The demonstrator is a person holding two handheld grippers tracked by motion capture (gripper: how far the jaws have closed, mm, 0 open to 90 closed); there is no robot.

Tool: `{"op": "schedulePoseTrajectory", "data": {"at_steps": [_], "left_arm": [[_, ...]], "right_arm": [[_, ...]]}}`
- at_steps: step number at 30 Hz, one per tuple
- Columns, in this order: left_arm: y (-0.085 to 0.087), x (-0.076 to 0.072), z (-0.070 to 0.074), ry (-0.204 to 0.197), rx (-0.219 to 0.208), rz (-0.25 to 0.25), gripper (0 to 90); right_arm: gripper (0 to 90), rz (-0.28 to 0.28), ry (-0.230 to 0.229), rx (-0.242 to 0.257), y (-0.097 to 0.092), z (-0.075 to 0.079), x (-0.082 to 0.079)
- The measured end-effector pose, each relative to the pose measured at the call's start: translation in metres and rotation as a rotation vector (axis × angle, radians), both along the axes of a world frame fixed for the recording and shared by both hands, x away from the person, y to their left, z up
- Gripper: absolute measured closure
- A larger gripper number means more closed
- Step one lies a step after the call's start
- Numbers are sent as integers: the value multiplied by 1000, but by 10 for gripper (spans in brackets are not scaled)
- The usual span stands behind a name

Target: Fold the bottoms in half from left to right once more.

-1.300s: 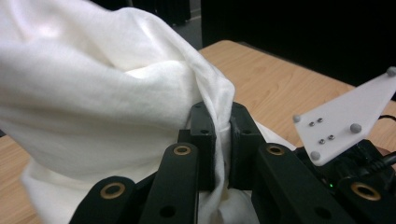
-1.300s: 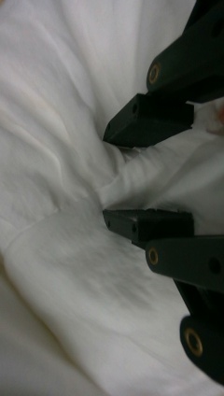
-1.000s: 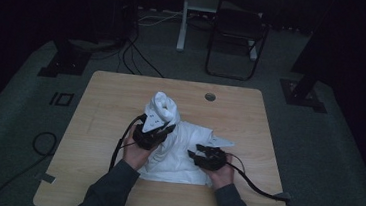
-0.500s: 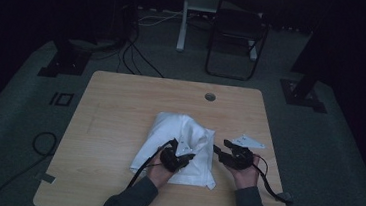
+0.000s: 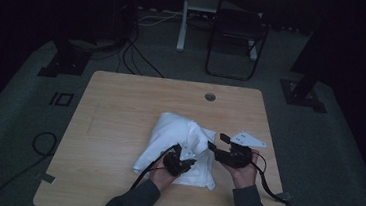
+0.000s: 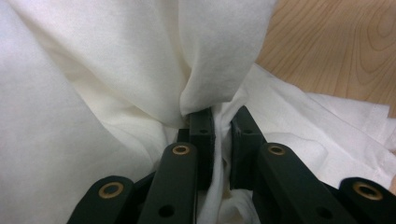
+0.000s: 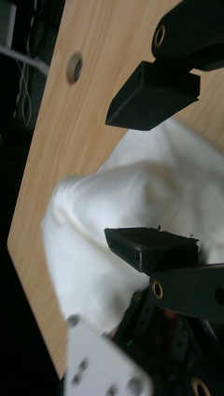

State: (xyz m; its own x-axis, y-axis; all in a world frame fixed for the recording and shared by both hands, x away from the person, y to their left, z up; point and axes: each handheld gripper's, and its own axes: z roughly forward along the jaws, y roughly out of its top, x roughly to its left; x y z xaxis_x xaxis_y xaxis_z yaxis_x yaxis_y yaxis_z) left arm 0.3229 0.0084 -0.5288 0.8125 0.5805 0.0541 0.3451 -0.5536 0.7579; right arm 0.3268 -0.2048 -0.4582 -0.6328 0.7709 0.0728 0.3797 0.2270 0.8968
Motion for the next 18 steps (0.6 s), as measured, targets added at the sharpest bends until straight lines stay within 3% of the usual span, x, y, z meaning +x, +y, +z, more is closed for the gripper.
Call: {"op": "schedulePoseTrajectory", "data": {"at_steps": [3,5,7,8,12,15,17,18], "left_arm": [[0,0,1,4,0,2,823],[2,1,2,11,-4,1,820],[4,2,5,23,-19,6,814],[5,3,6,32,-30,9,809],[11,-1,20,61,-83,-6,705],[20,-11,48,26,-141,-33,624],[32,-15,71,-34,-166,-44,599],[41,-14,86,-73,-181,-26,593]], "right_arm": [[393,25,39,-23,15,-5,12],[491,39,80,-35,23,-13,23],[708,43,112,-49,26,-20,32],[764,35,120,-59,27,-23,35],[814,1,138,-57,24,-28,42],[817,-22,143,-58,20,-30,46],[817,-31,147,-64,18,-31,48],[817,-32,144,-68,17,-32,49]]}}
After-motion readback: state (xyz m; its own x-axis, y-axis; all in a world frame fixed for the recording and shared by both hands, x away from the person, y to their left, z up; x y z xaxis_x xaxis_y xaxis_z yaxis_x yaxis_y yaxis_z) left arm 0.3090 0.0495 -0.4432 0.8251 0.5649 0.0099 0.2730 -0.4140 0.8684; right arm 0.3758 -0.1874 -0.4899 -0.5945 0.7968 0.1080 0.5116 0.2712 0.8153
